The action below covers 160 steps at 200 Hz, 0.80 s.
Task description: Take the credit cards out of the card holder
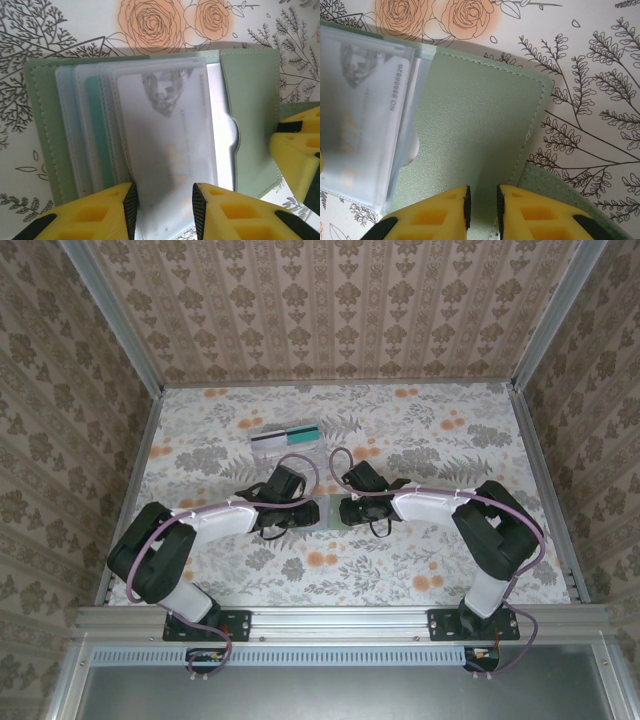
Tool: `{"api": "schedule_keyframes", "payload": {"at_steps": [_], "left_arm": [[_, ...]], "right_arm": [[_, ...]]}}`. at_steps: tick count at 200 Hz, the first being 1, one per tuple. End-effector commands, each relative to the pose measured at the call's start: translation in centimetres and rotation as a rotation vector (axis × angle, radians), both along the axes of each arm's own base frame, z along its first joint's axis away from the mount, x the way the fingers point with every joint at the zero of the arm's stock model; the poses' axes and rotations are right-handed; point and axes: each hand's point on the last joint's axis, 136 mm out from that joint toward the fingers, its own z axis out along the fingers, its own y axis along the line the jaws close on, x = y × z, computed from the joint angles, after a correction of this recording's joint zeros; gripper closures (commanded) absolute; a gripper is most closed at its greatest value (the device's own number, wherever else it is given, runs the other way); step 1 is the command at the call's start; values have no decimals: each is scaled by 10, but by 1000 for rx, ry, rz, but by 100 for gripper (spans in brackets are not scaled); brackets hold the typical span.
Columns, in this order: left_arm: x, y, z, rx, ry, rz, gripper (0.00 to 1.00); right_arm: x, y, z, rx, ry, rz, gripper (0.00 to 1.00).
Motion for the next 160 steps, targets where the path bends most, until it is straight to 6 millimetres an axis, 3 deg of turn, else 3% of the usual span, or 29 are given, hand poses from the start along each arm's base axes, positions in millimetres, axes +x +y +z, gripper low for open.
{"api": "schedule_keyframes", "payload": {"at_steps": [1, 58, 129, 160], "left_arm": [[1, -22, 28, -109, -43, -54, 63], [2, -31, 43, -169, -62, -68, 63], [3, -7, 25, -41, -57, -8, 62], [3, -5, 17, -11, -38, -3, 62]], "right_arm": [[2, 9, 0, 25, 9, 1, 75], [2, 9, 0, 25, 8, 0, 75], [10, -10, 30, 4, -66, -38, 71], [12, -22, 27, -18, -58, -61, 69]]}}
